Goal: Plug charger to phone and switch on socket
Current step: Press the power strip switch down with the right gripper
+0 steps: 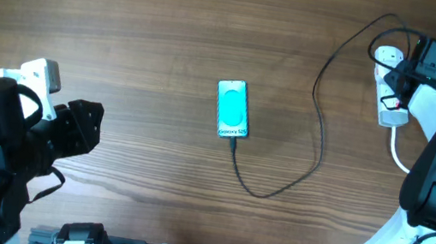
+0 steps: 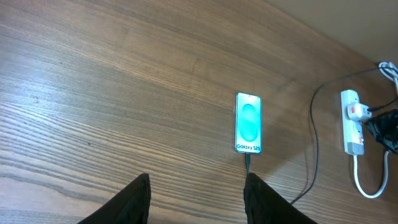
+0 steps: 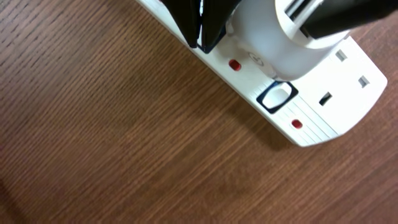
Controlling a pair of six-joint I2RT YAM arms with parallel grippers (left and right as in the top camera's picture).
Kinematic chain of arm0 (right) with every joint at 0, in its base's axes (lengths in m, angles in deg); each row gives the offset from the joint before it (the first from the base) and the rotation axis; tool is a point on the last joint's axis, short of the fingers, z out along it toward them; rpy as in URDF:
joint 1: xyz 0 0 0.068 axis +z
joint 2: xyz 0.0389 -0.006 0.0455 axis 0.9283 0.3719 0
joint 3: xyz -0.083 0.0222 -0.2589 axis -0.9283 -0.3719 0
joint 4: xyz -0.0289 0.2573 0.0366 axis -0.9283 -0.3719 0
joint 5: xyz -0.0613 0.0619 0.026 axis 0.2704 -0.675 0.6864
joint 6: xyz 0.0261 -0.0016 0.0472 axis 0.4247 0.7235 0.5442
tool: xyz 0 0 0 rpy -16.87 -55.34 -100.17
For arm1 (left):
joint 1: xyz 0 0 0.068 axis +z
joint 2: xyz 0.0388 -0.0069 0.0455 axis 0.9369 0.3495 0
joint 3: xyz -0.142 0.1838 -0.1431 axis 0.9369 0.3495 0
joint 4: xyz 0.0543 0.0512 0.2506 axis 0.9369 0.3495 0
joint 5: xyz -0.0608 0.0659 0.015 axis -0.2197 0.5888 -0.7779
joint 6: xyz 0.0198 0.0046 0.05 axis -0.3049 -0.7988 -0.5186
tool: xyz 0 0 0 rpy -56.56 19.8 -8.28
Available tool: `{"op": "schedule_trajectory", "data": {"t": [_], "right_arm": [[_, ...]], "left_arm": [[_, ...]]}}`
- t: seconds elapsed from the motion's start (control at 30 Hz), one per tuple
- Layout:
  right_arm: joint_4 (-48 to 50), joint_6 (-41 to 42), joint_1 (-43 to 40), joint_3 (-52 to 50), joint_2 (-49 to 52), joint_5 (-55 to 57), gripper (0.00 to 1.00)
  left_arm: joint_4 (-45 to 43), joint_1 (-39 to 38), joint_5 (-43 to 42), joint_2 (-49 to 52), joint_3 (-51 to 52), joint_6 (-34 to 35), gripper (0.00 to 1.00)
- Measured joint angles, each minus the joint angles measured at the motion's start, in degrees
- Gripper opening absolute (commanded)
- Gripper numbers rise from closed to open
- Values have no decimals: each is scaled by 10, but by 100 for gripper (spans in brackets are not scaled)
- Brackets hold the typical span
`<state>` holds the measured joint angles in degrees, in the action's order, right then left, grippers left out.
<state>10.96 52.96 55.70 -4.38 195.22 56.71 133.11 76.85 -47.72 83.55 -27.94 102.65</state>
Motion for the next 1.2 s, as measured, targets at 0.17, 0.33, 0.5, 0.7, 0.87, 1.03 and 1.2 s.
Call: {"op": "schedule_trajectory", "data": {"t": [0.17,0.33,0.5,0.7,0.87,1.03,1.2], "right_arm": [[9,0,0,0,0,-1,4],[8,0,0,0,0,-10,4],[5,-7,0,0,1,-23,5],[4,-13,0,0,7,-24,4],[-5,-15,0,1,7,-32,5],[-30,-15,4,8,7,-36,4],[-67,-24,27,8,-4,-38,4]], "left_arm": [[0,0,0,0,0,0,48],[2,0,0,0,0,0,48],[9,0,0,0,0,1,47],[12,0,0,0,0,7,48],[13,0,0,0,0,7,48],[14,0,0,0,0,9,46],[19,0,0,0,0,11,46]]}}
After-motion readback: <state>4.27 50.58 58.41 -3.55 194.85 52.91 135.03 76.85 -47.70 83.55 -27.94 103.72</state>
